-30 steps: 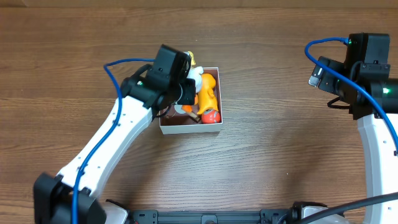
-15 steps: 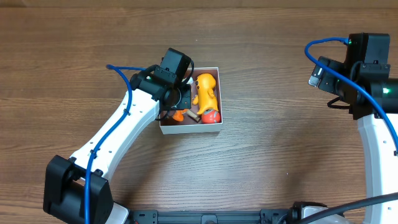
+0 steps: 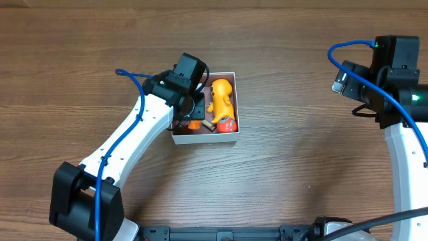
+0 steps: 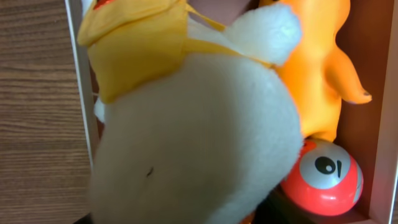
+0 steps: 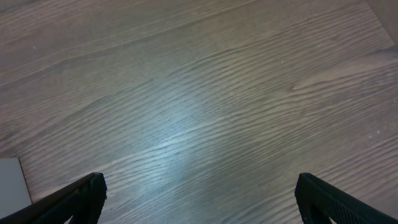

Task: Pack container
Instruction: 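Lower the duck into the box's left side and open the left gripper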

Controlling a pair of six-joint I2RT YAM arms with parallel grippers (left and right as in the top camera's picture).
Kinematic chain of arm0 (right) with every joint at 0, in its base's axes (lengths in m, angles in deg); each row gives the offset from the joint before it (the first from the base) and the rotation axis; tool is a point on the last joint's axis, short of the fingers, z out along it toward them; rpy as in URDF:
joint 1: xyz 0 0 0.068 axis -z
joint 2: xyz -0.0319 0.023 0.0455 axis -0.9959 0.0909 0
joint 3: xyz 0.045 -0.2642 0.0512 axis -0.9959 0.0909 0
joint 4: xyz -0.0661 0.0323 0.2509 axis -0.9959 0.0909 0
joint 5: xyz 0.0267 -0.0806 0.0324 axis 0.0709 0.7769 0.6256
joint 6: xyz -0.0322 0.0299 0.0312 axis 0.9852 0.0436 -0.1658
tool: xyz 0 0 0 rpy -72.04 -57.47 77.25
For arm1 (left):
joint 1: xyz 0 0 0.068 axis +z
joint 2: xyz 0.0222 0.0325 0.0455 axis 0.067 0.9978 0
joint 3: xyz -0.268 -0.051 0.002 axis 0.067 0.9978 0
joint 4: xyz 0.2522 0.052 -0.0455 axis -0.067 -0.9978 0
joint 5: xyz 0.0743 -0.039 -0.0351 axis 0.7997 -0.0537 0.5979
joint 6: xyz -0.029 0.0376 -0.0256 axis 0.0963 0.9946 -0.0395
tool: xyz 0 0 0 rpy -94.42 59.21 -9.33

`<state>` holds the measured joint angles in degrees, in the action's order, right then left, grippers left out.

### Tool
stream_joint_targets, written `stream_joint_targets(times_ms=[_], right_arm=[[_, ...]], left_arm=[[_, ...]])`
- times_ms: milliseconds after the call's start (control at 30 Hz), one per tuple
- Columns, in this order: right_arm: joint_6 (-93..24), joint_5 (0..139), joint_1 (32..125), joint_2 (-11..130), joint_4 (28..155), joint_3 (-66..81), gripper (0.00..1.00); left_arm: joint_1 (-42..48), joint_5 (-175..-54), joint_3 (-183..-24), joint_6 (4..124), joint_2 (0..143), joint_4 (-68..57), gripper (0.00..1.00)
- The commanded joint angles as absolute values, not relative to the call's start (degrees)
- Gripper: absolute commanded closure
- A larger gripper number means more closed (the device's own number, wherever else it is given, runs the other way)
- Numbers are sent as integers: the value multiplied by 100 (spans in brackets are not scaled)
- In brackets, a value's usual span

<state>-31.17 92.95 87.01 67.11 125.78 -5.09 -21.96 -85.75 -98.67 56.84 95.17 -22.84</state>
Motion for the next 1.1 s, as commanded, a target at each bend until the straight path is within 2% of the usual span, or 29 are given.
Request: stream_joint_targets(times_ms=[0, 267, 667, 900, 1067], right_arm=[[-3141, 9310, 8716, 6695, 12561, -544, 0], [-3141, 9310, 8716, 6695, 12561, -544, 0], [-3141, 9310, 8716, 6695, 12561, -544, 0], [-3141, 9310, 8716, 6695, 12561, -544, 0], [-3141, 9310, 8716, 6695, 12561, -544, 0]], left_arm=[[-2207, -8745, -9920, 5673, 9552, -2273, 46], [-2211, -9093, -9926, 5673, 9421, -2422, 46], [-2211, -8758, -9930, 5678, 8324, -2341, 42], [-2211, -8336, -9930, 5693, 8516, -2394, 49], [-2196, -8207, -9928, 5739, 8717, -2057, 42]])
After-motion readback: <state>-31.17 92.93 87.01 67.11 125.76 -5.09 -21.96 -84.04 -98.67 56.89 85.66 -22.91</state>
